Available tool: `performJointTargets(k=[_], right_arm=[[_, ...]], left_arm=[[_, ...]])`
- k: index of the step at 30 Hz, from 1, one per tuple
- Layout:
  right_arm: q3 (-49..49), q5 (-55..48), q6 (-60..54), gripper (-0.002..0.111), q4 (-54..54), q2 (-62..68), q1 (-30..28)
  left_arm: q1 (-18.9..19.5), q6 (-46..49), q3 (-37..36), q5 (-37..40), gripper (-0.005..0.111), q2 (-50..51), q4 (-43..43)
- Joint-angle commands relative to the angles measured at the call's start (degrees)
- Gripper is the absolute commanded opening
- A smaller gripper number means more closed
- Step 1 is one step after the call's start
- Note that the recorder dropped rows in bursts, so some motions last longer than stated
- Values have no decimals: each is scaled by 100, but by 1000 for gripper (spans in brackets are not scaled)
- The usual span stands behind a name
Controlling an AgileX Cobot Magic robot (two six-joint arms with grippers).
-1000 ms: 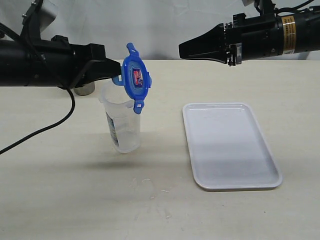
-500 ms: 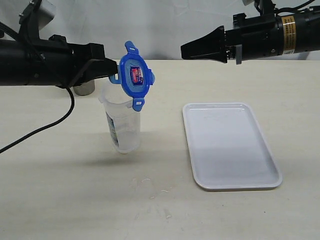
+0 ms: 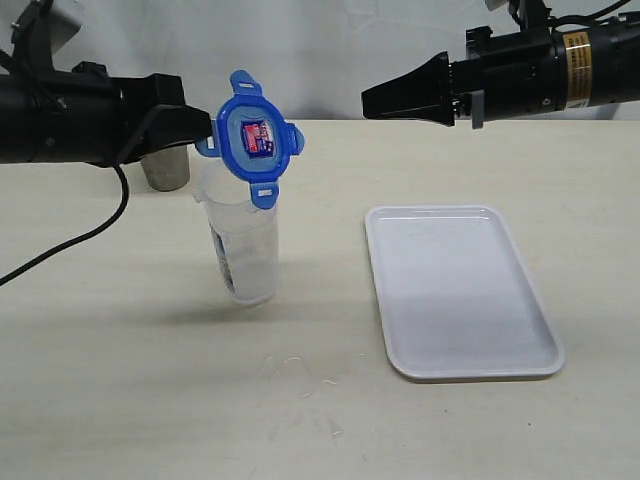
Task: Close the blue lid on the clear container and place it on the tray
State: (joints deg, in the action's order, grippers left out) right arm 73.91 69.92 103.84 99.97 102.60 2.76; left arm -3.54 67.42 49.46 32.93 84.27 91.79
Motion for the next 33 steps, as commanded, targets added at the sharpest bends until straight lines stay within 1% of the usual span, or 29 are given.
performJointTargets(k=[1, 7, 9, 11, 13, 14, 15, 17, 19, 21, 25, 29, 33], right_arm=[[-60, 4, -80, 4, -2, -3, 2], [-72, 4, -57, 4, -2, -3, 2], [-72, 4, -26, 4, -2, -3, 2], [-72, 4, 27, 4, -2, -3, 18], [-72, 4, 27, 4, -2, -3, 112], [-72, 4, 27, 4, -2, -15, 323], [-72, -169, 79, 4, -2, -15, 655], [-72, -698, 93, 4, -2, -15, 1094], [-72, -1137, 93, 4, -2, -15, 1448], [-103, -1723, 39, 4, -2, -15, 1670], [-159, -2395, -22, 4, -2, -15, 1880], [-159, -2550, -79, 4, -2, -15, 1942], [-209, -2752, -79, 4, -2, -15, 1942]], left_arm=[[28, 26, -6, 17, 0, -18, -17], [28, -37, -6, 100, 0, -18, -326], [28, -278, -6, 100, 0, -18, -652], [28, -319, -6, 100, 0, -18, -713], [28, -330, -6, 100, 0, -18, -713], [28, -330, -6, 100, 0, -18, -713], [28, -329, -6, 83, 0, -18, -713], [28, -329, -6, -67, 0, -18, -713], [28, -340, -6, -235, 0, -18, -713], [28, -340, -6, -269, 0, -18, -713], [28, -340, -6, -269, 0, -18, -739], [28, -340, -6, -269, 0, -18, -764], [28, -620, -6, -245, 0, -18, -1146]])
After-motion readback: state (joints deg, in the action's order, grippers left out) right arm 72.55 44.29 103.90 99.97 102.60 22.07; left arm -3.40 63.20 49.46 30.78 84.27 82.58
